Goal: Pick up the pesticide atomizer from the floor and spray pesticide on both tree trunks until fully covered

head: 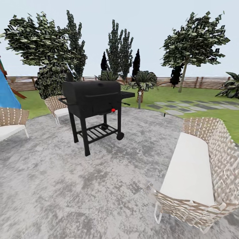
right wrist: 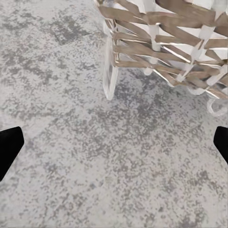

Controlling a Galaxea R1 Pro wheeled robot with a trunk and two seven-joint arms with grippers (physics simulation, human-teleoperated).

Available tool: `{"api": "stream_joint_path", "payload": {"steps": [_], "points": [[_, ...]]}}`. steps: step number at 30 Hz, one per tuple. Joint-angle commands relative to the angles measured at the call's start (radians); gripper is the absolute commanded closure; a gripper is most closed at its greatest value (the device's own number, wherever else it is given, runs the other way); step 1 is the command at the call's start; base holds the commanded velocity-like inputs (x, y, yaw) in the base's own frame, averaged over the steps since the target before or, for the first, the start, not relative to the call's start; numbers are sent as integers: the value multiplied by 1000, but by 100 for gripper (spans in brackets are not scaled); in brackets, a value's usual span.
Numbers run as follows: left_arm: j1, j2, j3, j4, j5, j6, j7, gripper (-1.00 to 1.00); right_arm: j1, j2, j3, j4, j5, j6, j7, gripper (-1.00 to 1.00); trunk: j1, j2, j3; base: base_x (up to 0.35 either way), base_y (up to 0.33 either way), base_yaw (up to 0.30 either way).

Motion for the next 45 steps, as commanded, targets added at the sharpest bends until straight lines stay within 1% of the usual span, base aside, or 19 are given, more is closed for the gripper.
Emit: {"api": "stream_joint_path", "payload": {"steps": [1,31,42,45], "points": [[0,0,0,0,0,0,0,-100,0,0,0,0,0,0,0,-100,0,0,0,285,223,14],[0,0,0,0,0,0,0,-100,0,1,3,1,3,1,1,-100,0,0,0,285,227,1],[0,0,0,0,0,-2,0,-100,0,0,5,4,5,1,1,-100,0,0,0,270,59,0],[0,0,-1,0,0,-2,0,-100,0,0,7,28,6,0,1,-100,0,0,0,72,1,0]]}}
